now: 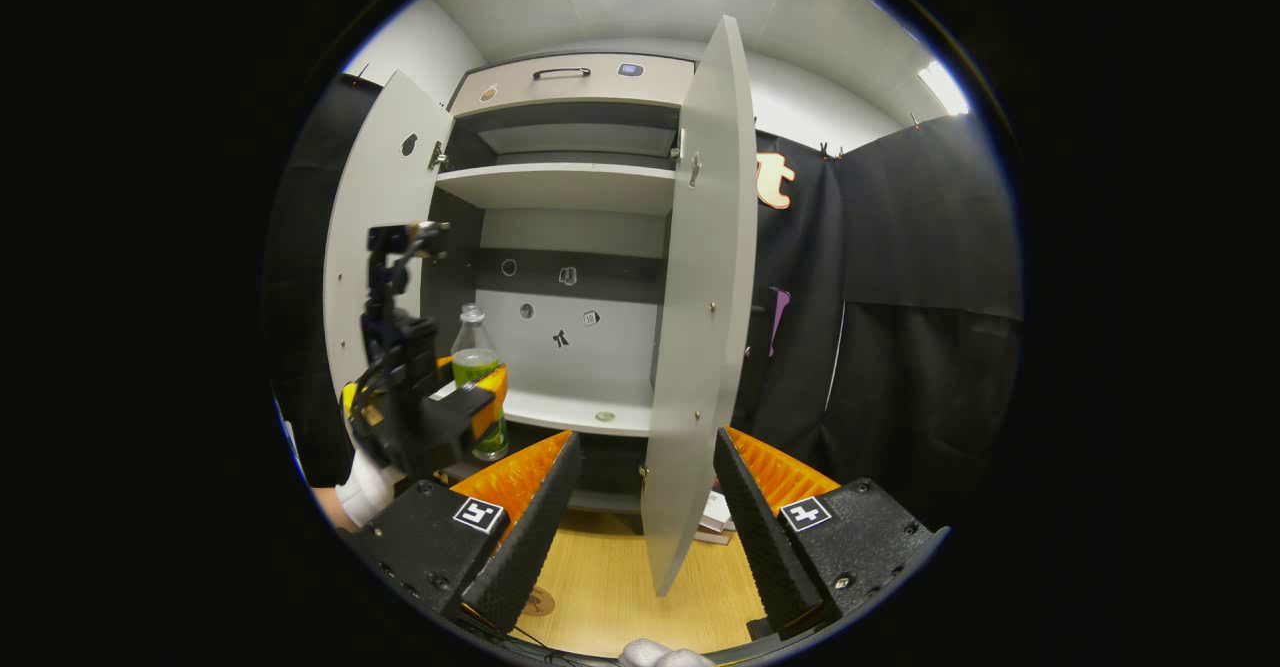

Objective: Grasp the bottle in the cabinet with the left hand and place it on the coaster, then close the right door with the right hand and the left door with the left hand.

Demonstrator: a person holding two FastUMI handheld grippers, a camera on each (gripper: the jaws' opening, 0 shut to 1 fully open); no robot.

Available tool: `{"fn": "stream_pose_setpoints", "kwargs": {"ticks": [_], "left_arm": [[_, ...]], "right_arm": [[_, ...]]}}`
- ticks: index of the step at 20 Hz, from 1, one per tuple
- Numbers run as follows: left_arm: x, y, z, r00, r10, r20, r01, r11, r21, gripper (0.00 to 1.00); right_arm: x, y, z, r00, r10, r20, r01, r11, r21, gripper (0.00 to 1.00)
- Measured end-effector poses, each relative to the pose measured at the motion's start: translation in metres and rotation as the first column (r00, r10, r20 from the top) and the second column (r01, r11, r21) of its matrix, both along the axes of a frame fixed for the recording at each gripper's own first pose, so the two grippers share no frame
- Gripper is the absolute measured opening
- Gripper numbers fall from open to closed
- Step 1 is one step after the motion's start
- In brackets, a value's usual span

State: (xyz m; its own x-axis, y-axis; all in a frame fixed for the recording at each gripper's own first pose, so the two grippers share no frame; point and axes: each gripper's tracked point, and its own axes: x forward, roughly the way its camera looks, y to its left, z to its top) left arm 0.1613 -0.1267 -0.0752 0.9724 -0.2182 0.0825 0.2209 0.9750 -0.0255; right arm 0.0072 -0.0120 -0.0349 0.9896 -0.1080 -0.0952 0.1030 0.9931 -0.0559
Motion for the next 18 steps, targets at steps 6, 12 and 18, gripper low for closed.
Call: {"fn": "stream_pose_setpoints", "kwargs": {"ticks": [6, 12, 18], "left_arm": [[-0.051, -0.006, -0.073, 0.998, -0.024, -0.053, 0.024, 1.000, 0.000, 0.73], [-0.080, -0.024, -0.164, 0.985, -0.103, -0.141, 0.098, 0.994, -0.044, 0.73], [-0.093, -0.049, -0.219, 0.974, -0.182, -0.134, 0.174, 0.983, -0.065, 0.73]], "right_arm": [[-0.005, -0.004, -0.020, 0.999, 0.011, -0.044, -0.012, 1.000, -0.020, 0.83], [-0.004, 0.000, -0.036, 0.996, 0.025, -0.086, -0.028, 0.999, -0.038, 0.83], [-0.001, -0.001, -0.069, 0.984, 0.029, -0.174, -0.034, 0.999, -0.027, 0.83]]}}
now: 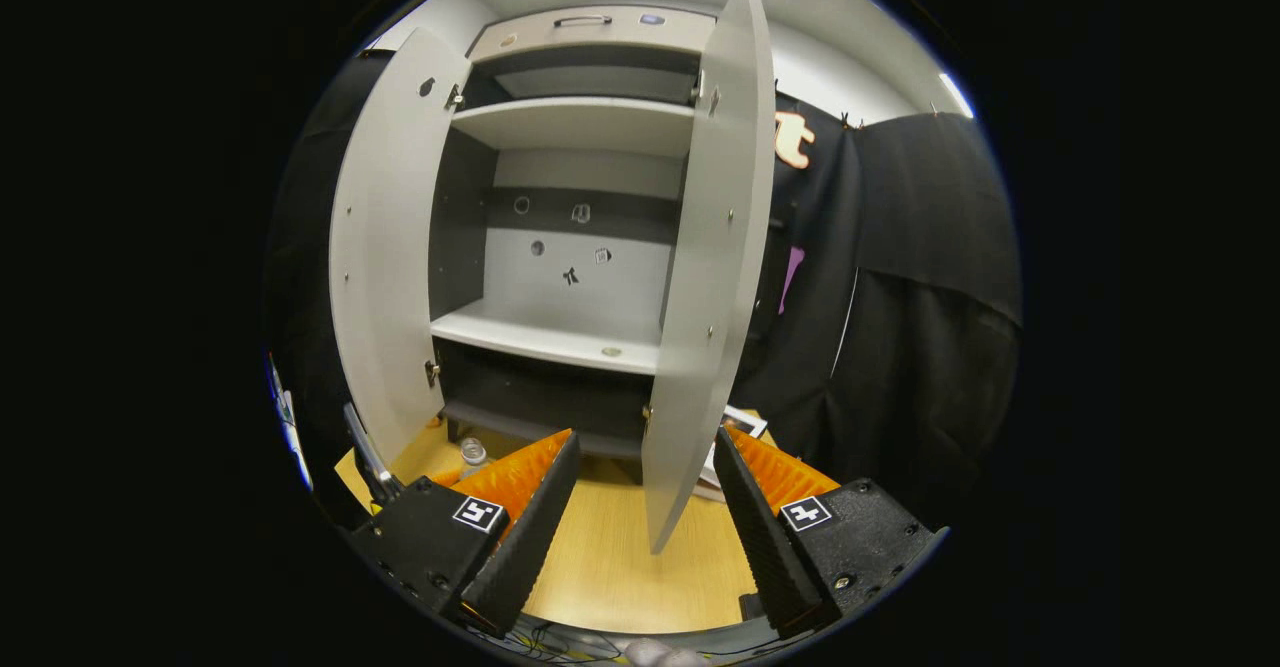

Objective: Grasp the bottle in the cabinet with the left hand and place it on the coaster, then close the right door with the right hand and the left door with the left hand.

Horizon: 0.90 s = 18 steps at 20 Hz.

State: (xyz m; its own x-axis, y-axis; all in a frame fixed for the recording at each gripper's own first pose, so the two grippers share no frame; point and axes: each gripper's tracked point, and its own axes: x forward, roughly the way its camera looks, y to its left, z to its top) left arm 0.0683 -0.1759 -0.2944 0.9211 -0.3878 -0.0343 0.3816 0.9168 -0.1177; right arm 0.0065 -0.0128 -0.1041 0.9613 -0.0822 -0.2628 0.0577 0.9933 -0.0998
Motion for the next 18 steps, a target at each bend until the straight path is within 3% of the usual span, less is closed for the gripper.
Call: {"fn": "stream_pose_setpoints", "kwargs": {"ticks": [10, 11, 12, 15, 18], "left_arm": [[-0.002, -0.008, -0.044, 1.000, -0.018, 0.013, 0.018, 1.000, 0.007, 0.73], [-0.003, -0.008, -0.048, 1.000, -0.017, 0.011, 0.017, 1.000, 0.012, 0.77], [-0.003, -0.008, -0.053, 1.000, -0.018, 0.002, 0.018, 1.000, 0.015, 0.73], [-0.007, -0.007, -0.059, 1.000, -0.023, -0.006, 0.023, 1.000, 0.011, 0.77], [-0.010, -0.012, -0.059, 0.999, -0.043, -0.008, 0.043, 0.999, 0.031, 0.75]], "right_arm": [[0.003, 0.002, -0.024, 0.999, 0.039, -0.036, -0.040, 0.999, -0.021, 0.83], [0.003, 0.002, -0.025, 0.999, 0.041, -0.036, -0.042, 0.999, -0.023, 0.83], [0.003, 0.001, -0.027, 0.998, 0.041, -0.039, -0.043, 0.999, -0.027, 0.83], [0.004, 0.000, -0.030, 0.998, 0.043, -0.048, -0.044, 0.999, -0.026, 0.83], [0.002, 0.000, -0.031, 0.998, 0.043, -0.048, -0.044, 0.999, -0.025, 0.83]]}}
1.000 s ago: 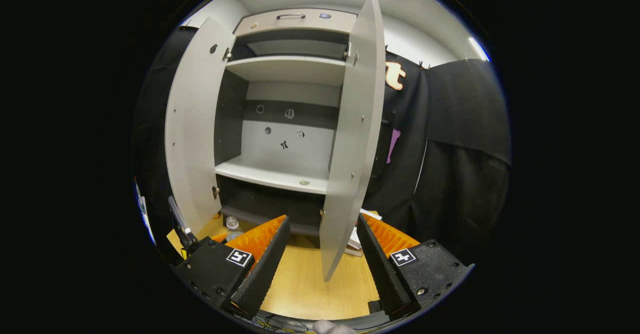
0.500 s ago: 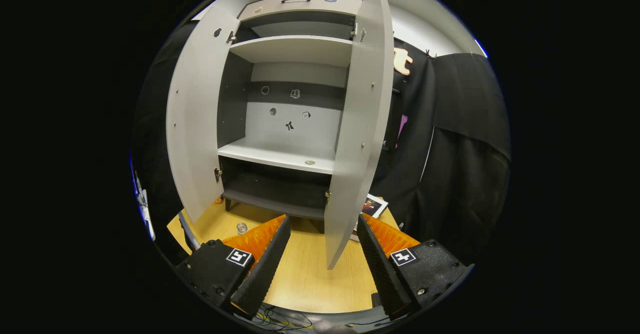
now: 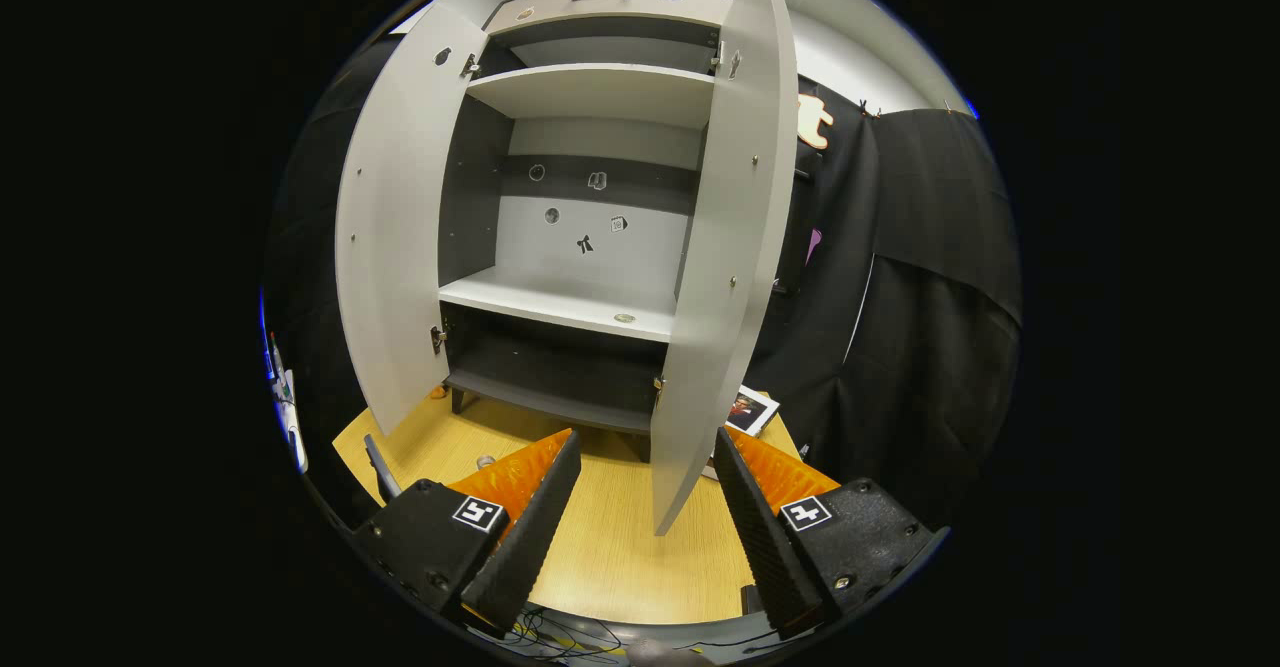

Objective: Grasp the bottle in the cabinet with the left hand and place it on the coaster, then close the right door with the right hand and the left door with the left hand.

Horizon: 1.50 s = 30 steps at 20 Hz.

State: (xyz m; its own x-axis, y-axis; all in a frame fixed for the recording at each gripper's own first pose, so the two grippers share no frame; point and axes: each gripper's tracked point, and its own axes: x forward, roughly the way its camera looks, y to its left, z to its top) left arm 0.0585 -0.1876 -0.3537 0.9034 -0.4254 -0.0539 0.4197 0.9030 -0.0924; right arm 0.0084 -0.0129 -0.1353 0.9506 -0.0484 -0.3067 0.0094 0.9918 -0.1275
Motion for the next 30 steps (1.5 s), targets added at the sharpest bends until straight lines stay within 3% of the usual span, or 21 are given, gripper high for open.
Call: {"fn": "stream_pose_setpoints", "kwargs": {"ticks": [3, 5, 14, 20, 24, 30], "left_arm": [[-0.002, 0.000, 0.010, 1.000, -0.006, 0.009, 0.006, 1.000, 0.014, 0.79], [-0.002, 0.005, 0.024, 1.000, 0.006, 0.022, -0.007, 1.000, 0.018, 0.96], [0.007, 0.041, 0.152, 0.990, 0.088, 0.106, -0.089, 0.996, 0.004, 0.97], [-0.003, 0.076, 0.237, 0.992, 0.126, 0.016, -0.125, 0.991, -0.056, 0.97], [-0.020, 0.121, 0.285, 0.981, 0.188, 0.048, -0.189, 0.982, 0.003, 0.97], [-0.063, 0.177, 0.322, 0.957, 0.275, 0.091, -0.282, 0.956, 0.084, 0.97]], "right_arm": [[-0.003, -0.001, 0.003, 1.000, -0.004, 0.006, 0.003, 1.000, 0.001, 0.83], [-0.006, -0.002, 0.007, 1.000, -0.007, 0.016, 0.007, 1.000, 0.002, 0.83], [-0.025, -0.010, 0.046, 0.992, -0.036, 0.125, 0.034, 0.999, 0.014, 0.83], [-0.032, -0.010, 0.084, 0.971, -0.041, 0.234, 0.031, 0.999, 0.045, 0.83], [-0.032, -0.030, 0.102, 0.959, -0.071, 0.274, 0.056, 0.996, 0.063, 0.83], [-0.012, -0.101, 0.119, 0.946, -0.138, 0.292, 0.127, 0.990, 0.055, 0.83]]}}
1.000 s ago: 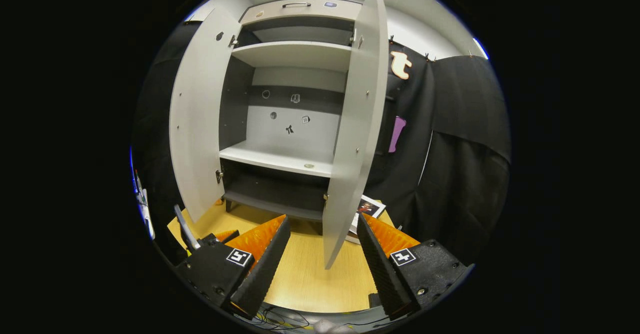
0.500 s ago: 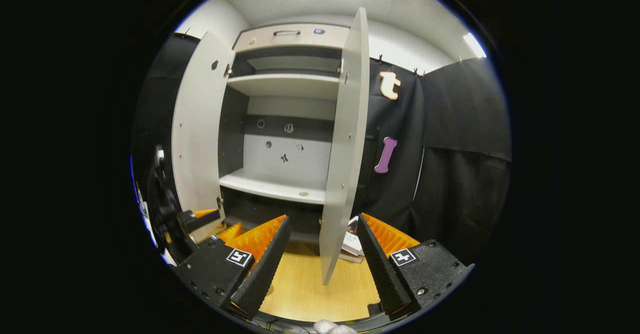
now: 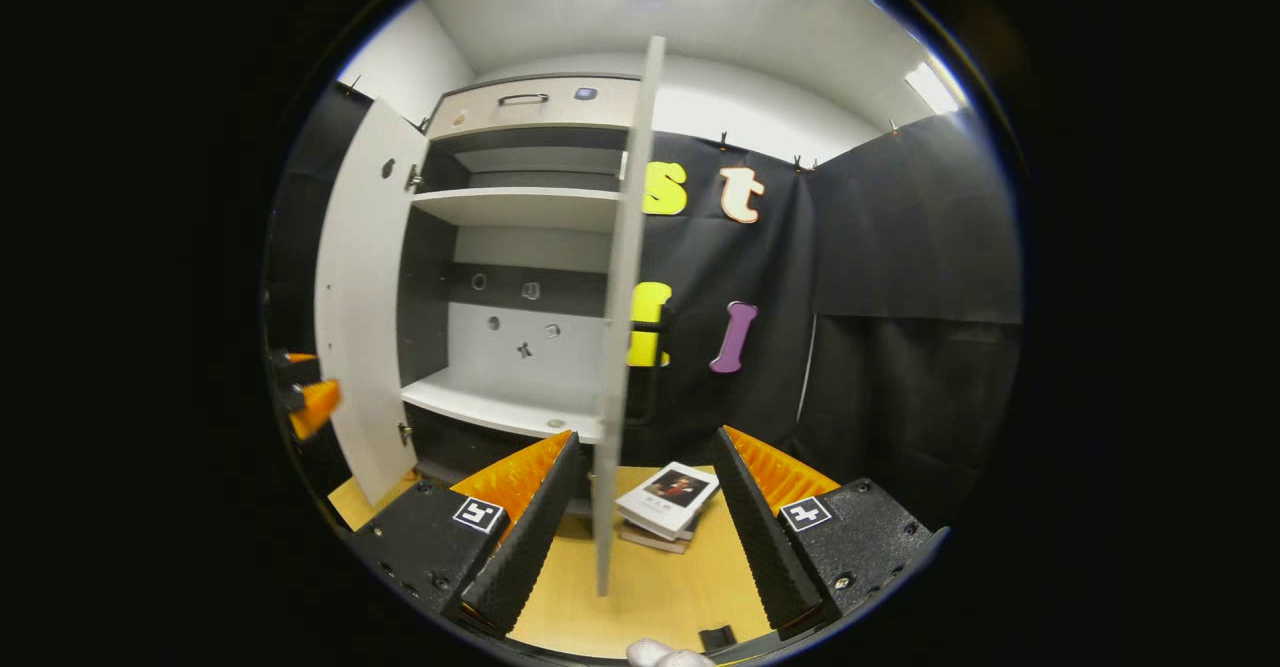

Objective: Grasp the bottle in the cabinet with the left hand and place it on the coaster, then close the right door with the right hand and the left door with the left hand.

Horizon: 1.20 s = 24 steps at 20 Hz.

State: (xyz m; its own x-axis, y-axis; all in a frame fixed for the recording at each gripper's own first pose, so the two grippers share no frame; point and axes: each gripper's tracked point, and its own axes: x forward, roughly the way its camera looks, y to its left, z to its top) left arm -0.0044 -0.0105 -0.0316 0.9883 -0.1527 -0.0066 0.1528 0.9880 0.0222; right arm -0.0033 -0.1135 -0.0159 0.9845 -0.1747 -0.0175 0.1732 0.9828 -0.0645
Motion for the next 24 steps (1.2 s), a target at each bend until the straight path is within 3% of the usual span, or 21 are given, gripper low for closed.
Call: {"fn": "stream_pose_setpoints", "kwargs": {"ticks": [5, 11, 17, 22, 24], "left_arm": [[-0.035, 0.020, 0.003, 0.995, 0.095, -0.029, -0.094, 0.995, 0.029, 0.97], [-0.053, 0.008, 0.015, 0.988, 0.154, -0.026, -0.154, 0.988, 0.019, 0.96], [-0.054, -0.008, 0.016, 0.982, 0.184, -0.033, -0.183, 0.983, 0.024, 0.96], [-0.049, -0.008, 0.007, 0.978, 0.201, -0.050, -0.200, 0.980, 0.016, 0.96], [-0.046, -0.005, 0.003, 0.977, 0.204, -0.053, -0.204, 0.979, 0.011, 0.96]], "right_arm": [[0.043, -0.054, 0.007, 1.000, -0.009, -0.021, 0.010, 0.999, 0.035, 0.83], [0.085, -0.082, 0.017, 0.998, 0.053, -0.036, -0.050, 0.995, 0.092, 0.83], [0.109, -0.057, 0.029, 0.983, 0.180, -0.031, -0.176, 0.979, 0.102, 0.83], [0.109, -0.050, 0.038, 0.988, 0.147, -0.037, -0.148, 0.989, -0.022, 0.81], [0.109, -0.037, 0.034, 0.984, 0.174, -0.048, -0.174, 0.985, -0.003, 0.81]]}}
